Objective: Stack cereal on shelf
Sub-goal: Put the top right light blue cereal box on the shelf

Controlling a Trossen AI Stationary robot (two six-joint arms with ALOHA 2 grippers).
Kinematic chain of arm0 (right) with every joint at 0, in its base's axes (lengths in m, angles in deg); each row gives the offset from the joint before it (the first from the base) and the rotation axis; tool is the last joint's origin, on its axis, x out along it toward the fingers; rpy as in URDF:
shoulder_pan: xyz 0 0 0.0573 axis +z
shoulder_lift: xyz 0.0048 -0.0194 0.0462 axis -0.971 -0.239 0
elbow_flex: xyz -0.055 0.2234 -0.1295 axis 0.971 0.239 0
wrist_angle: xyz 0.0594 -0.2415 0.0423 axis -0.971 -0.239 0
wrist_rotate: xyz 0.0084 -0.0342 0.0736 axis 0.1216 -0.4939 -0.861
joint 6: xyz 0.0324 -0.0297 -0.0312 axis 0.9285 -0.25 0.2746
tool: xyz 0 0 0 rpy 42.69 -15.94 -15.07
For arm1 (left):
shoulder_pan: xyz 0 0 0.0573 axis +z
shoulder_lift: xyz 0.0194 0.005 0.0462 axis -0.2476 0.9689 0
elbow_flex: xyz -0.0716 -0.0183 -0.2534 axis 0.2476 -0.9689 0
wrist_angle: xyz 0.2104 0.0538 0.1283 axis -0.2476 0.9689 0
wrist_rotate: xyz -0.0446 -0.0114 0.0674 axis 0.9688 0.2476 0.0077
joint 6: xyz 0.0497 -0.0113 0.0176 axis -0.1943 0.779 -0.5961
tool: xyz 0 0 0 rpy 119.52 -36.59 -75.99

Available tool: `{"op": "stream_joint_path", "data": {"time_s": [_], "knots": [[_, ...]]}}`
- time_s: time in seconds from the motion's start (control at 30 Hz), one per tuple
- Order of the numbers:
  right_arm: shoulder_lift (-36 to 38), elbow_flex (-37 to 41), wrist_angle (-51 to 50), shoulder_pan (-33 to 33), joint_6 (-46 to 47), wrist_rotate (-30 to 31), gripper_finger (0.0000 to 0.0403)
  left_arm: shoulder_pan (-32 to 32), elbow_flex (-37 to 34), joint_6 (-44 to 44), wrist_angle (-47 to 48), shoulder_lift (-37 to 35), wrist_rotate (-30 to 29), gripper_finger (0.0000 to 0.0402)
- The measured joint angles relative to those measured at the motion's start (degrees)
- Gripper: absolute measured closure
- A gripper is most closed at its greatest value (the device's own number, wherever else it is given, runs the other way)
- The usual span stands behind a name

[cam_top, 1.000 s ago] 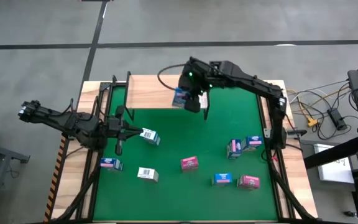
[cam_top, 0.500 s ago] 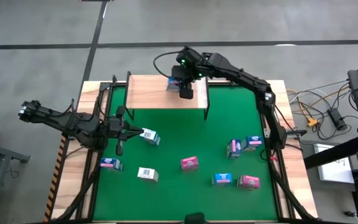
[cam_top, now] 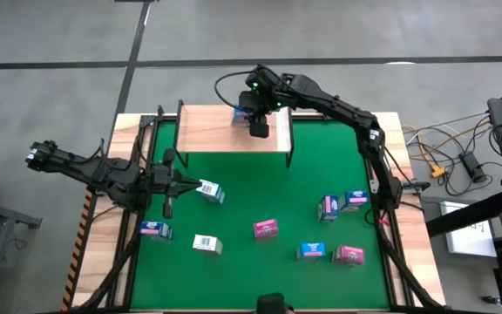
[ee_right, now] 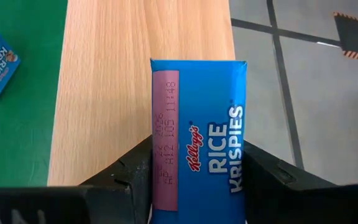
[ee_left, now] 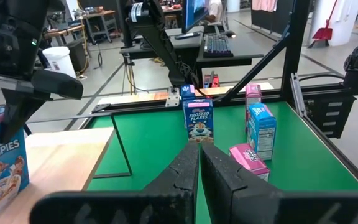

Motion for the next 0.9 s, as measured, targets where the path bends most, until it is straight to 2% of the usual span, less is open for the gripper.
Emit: {"op": "stream_joint_path", "data": {"time_s": [0.53, 0.7, 0.9], "knots": [[-0.04, 0.07, 1.12, -0.37, 0.45, 0.61, 0.0141, 0.01, -0.02, 0.00, -0.16, 0.11, 0.04, 0.0401], [0.50, 0.07, 2.34, -0.37, 0.98, 0.65, 0.0132, 0.02, -0.02, 0.00, -0.17, 0.14, 0.04, 0.0401], [1.57, -0.15, 2.48, -0.35, 1.95, 3.63, 0.0135, 0.02, -0.02, 0.00, -0.17, 0.12, 0.04, 0.0401]]}}
